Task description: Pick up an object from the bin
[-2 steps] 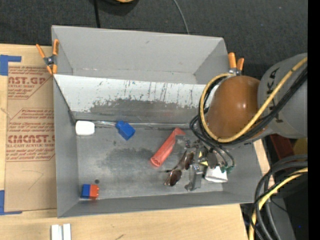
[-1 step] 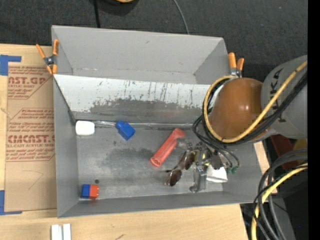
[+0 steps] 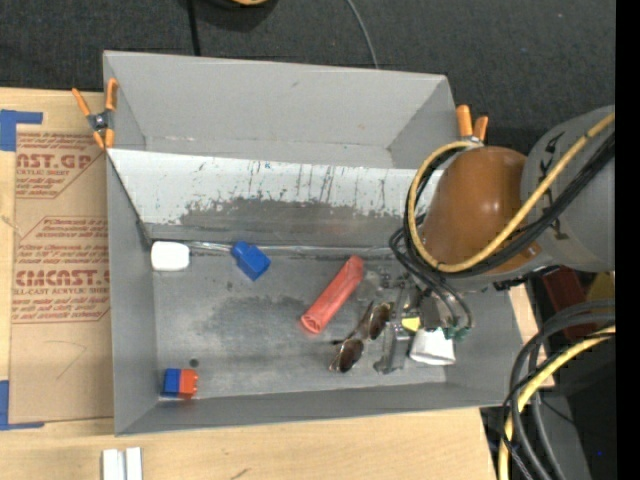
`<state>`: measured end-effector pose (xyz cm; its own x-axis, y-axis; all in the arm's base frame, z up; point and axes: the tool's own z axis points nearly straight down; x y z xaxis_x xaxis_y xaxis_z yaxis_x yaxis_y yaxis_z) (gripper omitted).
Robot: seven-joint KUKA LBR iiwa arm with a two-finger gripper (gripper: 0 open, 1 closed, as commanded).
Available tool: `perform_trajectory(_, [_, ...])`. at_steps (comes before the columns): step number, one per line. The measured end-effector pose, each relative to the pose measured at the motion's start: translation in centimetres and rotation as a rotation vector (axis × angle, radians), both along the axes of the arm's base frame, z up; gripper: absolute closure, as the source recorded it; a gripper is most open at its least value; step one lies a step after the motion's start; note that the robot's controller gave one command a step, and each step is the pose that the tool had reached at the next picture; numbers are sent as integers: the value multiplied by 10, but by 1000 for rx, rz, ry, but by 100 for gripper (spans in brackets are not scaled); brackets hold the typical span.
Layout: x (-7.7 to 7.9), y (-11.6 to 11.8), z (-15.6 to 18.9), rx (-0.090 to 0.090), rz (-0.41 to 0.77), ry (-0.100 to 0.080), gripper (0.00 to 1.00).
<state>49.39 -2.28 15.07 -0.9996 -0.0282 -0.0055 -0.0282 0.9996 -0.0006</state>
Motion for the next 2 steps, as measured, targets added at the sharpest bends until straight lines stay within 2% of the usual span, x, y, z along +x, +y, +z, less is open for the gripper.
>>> perform_trajectory(1, [19,1,-36,0,160,5,0])
perform_trajectory(2, [20,9,-69,-1,283,0,0])
